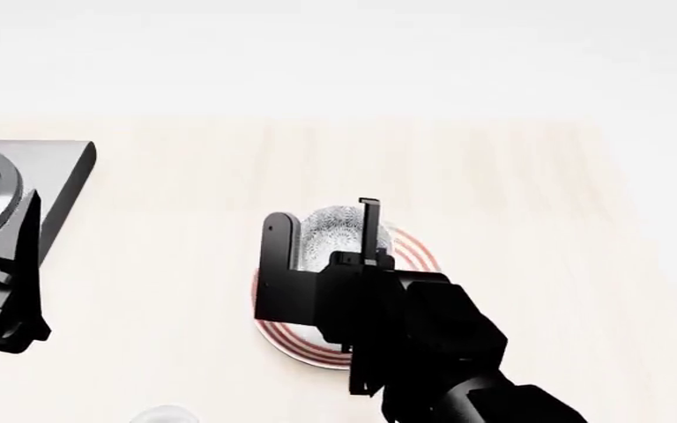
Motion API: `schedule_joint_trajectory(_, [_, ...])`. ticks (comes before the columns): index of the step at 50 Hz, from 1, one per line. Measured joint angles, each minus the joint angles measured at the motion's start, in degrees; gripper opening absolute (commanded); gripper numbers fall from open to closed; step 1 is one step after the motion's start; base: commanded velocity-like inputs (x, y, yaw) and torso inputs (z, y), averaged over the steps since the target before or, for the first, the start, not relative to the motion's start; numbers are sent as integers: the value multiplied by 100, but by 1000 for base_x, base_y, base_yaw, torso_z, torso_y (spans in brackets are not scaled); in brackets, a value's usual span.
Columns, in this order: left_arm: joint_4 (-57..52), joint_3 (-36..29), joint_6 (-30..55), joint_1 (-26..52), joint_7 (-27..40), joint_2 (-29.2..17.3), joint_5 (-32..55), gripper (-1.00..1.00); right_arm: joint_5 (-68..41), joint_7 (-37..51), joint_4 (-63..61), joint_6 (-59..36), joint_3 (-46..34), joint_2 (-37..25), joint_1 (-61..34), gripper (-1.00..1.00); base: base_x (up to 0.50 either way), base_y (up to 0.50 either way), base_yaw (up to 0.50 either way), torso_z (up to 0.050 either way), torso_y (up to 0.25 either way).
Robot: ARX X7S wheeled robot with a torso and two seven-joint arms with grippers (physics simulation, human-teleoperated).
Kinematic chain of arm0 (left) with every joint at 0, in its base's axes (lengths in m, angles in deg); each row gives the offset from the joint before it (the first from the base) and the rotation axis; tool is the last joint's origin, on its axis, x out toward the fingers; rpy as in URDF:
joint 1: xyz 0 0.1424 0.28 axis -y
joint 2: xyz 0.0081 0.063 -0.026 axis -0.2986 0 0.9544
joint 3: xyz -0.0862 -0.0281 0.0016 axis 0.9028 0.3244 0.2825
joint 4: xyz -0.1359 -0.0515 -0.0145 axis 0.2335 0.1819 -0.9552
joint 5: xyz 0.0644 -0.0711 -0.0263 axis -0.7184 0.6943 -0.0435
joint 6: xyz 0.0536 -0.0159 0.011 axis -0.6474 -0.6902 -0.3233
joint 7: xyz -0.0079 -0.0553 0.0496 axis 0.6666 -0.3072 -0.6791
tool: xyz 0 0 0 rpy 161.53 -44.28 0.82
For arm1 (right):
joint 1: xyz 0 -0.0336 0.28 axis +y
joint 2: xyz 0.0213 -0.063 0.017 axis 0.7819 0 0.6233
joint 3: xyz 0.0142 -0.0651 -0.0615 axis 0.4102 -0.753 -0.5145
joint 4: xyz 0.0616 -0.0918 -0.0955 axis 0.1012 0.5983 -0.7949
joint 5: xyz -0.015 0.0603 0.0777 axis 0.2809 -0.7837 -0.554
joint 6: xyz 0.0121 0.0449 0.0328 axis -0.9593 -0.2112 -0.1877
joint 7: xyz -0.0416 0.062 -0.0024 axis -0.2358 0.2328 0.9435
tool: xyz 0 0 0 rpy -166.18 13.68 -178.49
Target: Pick the akita bowl between the plate and the ramekin and place it on the plate.
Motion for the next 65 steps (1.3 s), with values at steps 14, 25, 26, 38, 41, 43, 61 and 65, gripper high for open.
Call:
schedule_joint_trajectory(14, [17,-7,25,20,65,2,75,100,-51,-4,104,60,-34,25,21,-100,0,0,0,0,-14])
schedule_joint_trajectory(25, [23,-18,34,33,115,-7,102,100,-28,30,51,27,-35,5,13,100,0,0,0,0,0])
schedule_joint_trajectory(26, [23,-17,34,33,119,-9,105,100,-25,37,30,17,-34,-3,10,100,0,0,0,0,0])
schedule_joint_trajectory(38, [-15,3,61,49,180,-31,178,100,-31,77,-984,-581,1,-396,-56,100,0,0,0,0,0])
schedule_joint_trajectory(41, [-48,21,85,60,210,-38,225,100,-43,83,-1431,-848,16,-571,-86,100,0,0,0,0,0])
schedule_joint_trajectory(43, [-78,38,108,70,235,-45,266,100,-50,87,-1753,-1041,26,-700,-109,100,0,0,0,0,0])
schedule_joint_trajectory(61, [-424,243,369,194,576,-124,717,100,-409,116,-6028,-3275,425,-2427,-395,100,0,0,0,0,0])
schedule_joint_trajectory(65, [-488,281,373,200,627,-148,748,100,-595,204,-7177,-3729,674,-2891,-411,100,0,0,0,0,0])
